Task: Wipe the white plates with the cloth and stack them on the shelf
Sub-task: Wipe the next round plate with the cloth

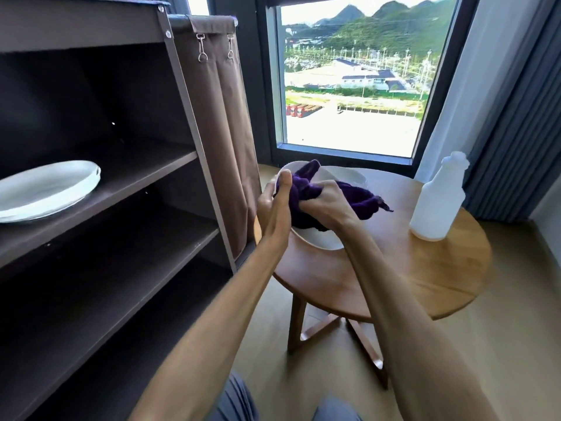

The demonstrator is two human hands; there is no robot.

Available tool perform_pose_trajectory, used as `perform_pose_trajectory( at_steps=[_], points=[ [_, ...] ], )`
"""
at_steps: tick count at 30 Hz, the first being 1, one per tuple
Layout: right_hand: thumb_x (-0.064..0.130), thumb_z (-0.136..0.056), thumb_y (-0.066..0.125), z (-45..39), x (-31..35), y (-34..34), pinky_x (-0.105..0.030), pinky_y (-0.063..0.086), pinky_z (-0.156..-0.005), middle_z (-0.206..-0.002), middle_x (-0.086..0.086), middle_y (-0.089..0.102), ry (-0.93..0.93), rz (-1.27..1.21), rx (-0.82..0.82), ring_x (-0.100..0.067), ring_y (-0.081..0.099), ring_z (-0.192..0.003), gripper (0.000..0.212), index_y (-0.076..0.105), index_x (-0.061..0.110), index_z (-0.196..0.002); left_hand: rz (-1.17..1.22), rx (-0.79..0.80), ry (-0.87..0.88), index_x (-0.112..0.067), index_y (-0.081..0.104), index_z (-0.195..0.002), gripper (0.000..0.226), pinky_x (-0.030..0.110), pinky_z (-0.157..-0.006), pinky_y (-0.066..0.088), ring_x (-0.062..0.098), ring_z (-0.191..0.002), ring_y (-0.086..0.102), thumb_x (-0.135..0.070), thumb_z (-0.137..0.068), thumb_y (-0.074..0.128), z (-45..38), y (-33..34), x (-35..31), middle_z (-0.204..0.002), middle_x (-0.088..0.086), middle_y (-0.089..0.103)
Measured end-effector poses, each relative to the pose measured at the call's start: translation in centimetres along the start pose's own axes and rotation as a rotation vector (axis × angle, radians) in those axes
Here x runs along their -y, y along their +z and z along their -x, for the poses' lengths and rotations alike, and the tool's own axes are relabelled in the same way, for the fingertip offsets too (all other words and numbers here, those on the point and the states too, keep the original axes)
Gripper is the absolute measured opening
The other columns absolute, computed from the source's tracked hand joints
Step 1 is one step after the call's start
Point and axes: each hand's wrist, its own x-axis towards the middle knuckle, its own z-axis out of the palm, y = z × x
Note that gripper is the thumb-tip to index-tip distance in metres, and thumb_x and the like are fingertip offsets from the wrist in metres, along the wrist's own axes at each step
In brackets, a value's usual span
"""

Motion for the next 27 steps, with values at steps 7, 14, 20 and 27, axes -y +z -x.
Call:
perform_pose_trajectory(
  at_steps=[7,14,20,27],
  points=[
    [0.009,-0.078,0.069,1.7,0.3,-0.9,-0.025,0.05,-0.054,-0.076,-0.012,0.07,0.061,0.366,0.157,-0.021,0.066,-0.069,0.005,0.073,0.009,-0.081,0.144,-0.108,-0.203,-0.038,0.076,-0.089,0.021,0.05,-0.101,0.055,0.026,-0.108,0.068,-0.041,-0.088,0.055,0.4,-0.2,1.4,-0.113,0.007,0.071],
    [0.024,-0.076,0.071,1.6,-4.3,-2.2,-0.037,0.051,-0.086,-0.1,-0.012,0.066,0.36,0.713,-0.053,-0.034,0.064,-0.097,0.03,0.064,0.017,-0.104,0.001,-0.073,-0.049,-0.043,0.068,-0.106,0.022,0.05,-0.101,0.053,0.017,-0.109,0.058,-0.048,-0.102,0.047,0.7,-0.2,1.8,-0.112,-0.007,0.064],
    [0.015,-0.076,0.074,-0.7,-3.3,-2.6,-0.04,0.053,-0.077,-0.089,-0.017,0.068,0.081,0.524,-0.538,-0.039,0.065,-0.085,0.019,0.066,0.005,-0.091,-0.037,0.118,-0.06,-0.023,0.063,-0.135,0.052,0.047,-0.102,0.054,0.024,-0.113,0.065,-0.054,-0.099,0.044,3.6,1.4,2.1,-0.12,0.004,0.07],
    [0.02,-0.068,0.072,-0.4,-1.0,0.1,-0.048,0.051,-0.063,-0.063,-0.014,0.063,-0.168,-0.154,-0.232,-0.02,0.056,-0.061,0.017,0.059,0.011,-0.062,-0.004,0.045,-0.03,-0.026,0.065,-0.132,0.054,0.019,-0.093,0.049,0.005,-0.107,0.063,-0.06,-0.106,0.032,2.2,1.9,-1.0,-0.113,-0.009,0.07]
  ],
)
